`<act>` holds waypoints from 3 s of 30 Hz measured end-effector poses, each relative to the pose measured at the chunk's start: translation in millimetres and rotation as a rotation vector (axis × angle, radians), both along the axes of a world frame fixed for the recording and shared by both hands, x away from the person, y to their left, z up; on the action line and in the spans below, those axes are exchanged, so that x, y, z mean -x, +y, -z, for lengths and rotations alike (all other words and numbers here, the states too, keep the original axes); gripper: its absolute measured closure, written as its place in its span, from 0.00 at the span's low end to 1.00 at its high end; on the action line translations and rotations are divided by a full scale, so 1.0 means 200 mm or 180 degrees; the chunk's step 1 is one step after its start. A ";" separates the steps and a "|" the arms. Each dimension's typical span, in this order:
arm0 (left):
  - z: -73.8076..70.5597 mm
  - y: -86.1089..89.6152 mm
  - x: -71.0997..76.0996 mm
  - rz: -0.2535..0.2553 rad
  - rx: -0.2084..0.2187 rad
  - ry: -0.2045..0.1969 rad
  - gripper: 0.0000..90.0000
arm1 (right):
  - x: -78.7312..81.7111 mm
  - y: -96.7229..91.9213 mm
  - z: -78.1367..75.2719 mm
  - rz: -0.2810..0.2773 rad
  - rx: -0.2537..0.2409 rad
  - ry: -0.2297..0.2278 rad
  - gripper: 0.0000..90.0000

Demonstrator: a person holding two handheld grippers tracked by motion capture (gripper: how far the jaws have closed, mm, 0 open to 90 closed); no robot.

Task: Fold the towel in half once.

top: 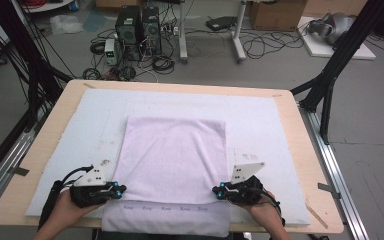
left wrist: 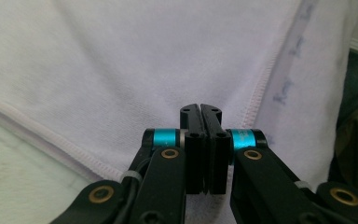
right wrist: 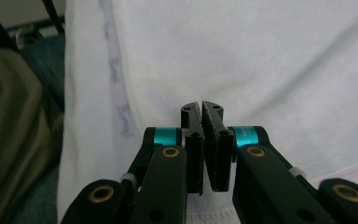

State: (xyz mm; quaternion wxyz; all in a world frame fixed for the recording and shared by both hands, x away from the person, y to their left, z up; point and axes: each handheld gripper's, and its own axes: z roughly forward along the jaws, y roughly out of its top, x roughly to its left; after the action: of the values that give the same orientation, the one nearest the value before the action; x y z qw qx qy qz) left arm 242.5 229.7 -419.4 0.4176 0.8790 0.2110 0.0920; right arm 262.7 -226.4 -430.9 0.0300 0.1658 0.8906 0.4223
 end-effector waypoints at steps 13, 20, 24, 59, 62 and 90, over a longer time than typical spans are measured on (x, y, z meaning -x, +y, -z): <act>-0.16 0.08 0.29 0.0200 0.0166 -0.0196 0.95 | 0.22 -0.03 -0.20 -0.0384 -0.0356 -0.0001 0.94; -0.11 0.09 0.19 -0.0019 0.0159 -0.0124 0.68 | 0.12 -0.02 -0.14 -0.0273 -0.0398 0.0092 0.76; -0.08 0.07 0.08 -0.0156 0.0176 -0.0127 0.63 | -0.06 -0.01 -0.13 0.0007 -0.0330 0.0086 0.69; 0.08 0.04 -0.98 -0.1418 0.0271 0.0153 0.95 | -1.00 -0.08 0.01 0.0977 0.0155 0.0304 0.94; -0.02 0.03 -1.01 -0.1474 0.0277 0.0001 0.96 | -1.02 -0.08 -0.11 0.1062 0.0158 0.0097 0.95; -0.19 0.10 -0.83 -0.1381 0.0178 -0.0304 0.57 | -0.84 -0.09 -0.34 0.1143 0.0250 -0.0112 0.47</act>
State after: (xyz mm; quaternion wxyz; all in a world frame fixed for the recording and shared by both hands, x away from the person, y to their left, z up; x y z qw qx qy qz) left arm 408.7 249.2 -381.8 0.4218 0.7958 0.3775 0.2153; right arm 429.9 -243.9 -363.7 0.1270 0.3134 0.8618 0.3780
